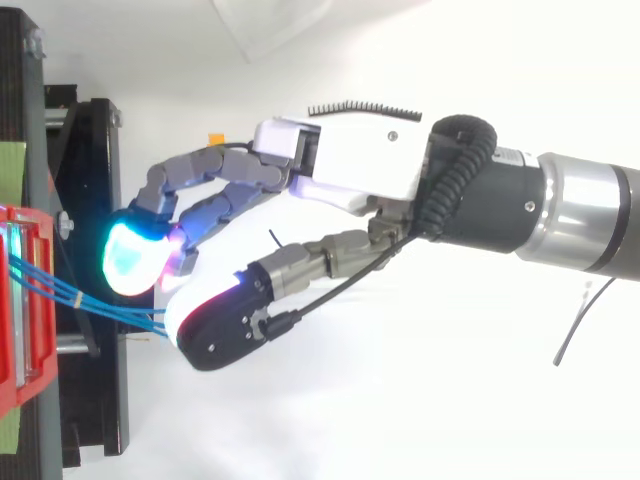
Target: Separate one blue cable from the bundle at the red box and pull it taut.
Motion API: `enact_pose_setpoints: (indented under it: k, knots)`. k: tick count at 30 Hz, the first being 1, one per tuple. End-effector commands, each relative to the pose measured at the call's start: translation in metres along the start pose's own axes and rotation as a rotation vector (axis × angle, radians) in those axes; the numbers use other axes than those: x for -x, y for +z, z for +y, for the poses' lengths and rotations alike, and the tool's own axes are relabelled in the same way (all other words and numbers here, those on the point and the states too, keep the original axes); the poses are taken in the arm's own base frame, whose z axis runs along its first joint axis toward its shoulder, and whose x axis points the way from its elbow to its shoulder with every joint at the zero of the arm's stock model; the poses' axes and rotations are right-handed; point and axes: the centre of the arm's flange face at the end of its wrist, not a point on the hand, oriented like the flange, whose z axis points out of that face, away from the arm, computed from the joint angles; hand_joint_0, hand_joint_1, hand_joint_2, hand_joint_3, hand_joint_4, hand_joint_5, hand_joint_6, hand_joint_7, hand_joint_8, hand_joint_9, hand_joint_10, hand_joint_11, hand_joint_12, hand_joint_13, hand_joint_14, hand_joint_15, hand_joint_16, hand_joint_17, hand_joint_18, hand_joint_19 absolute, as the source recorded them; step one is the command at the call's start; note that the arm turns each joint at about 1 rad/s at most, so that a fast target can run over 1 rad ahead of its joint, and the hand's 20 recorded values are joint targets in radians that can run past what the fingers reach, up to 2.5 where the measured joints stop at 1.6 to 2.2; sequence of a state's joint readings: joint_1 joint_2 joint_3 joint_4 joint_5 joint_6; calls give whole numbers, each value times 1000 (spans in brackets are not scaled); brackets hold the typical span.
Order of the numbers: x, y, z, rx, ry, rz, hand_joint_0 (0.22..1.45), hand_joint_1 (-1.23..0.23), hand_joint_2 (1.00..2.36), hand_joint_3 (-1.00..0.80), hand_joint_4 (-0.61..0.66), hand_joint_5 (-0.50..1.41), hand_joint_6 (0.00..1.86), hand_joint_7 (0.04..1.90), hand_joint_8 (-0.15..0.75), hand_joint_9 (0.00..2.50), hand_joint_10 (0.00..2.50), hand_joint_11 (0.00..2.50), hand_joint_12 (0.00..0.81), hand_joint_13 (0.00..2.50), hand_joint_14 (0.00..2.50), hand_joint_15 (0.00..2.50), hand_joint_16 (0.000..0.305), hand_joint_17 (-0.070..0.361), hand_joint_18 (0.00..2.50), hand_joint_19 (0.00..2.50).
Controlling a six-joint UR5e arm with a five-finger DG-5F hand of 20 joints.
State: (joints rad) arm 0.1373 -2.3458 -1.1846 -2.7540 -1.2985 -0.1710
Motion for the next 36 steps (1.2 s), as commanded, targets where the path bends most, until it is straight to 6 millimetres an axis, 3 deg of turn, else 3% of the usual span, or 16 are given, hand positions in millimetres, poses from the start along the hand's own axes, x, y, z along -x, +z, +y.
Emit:
enact_pose_setpoints:
  k: [1, 12, 20, 29, 36]
  knots:
    - [-3, 3, 5, 23, 8, 13, 457, -584, 1000, -500, 257, -154, 503, 1015, 313, 764, 17, 669, 369, 695, 15, 397, 42, 95, 567, 459]
    - [-9, 9, 17, 68, 79, 45, 523, -658, 1000, -500, 231, -152, 503, 1026, 293, 775, 17, 700, 347, 715, 17, 425, 37, 84, 566, 498]
    - [-15, 10, 11, 56, 207, 51, 548, -632, 1000, -500, 226, -149, 503, 1032, 287, 786, 19, 702, 345, 728, 17, 433, 36, 82, 576, 514]
    - [-32, 12, 7, 55, 218, 47, 554, -610, 1000, -500, 218, -146, 503, 1057, 289, 791, 19, 711, 349, 743, 17, 452, 37, 83, 584, 532]
    - [-33, 13, 11, 55, 229, 49, 598, -604, 1003, -463, 169, -132, 502, 1165, 281, 800, 18, 719, 342, 749, 20, 470, 36, 81, 583, 557]
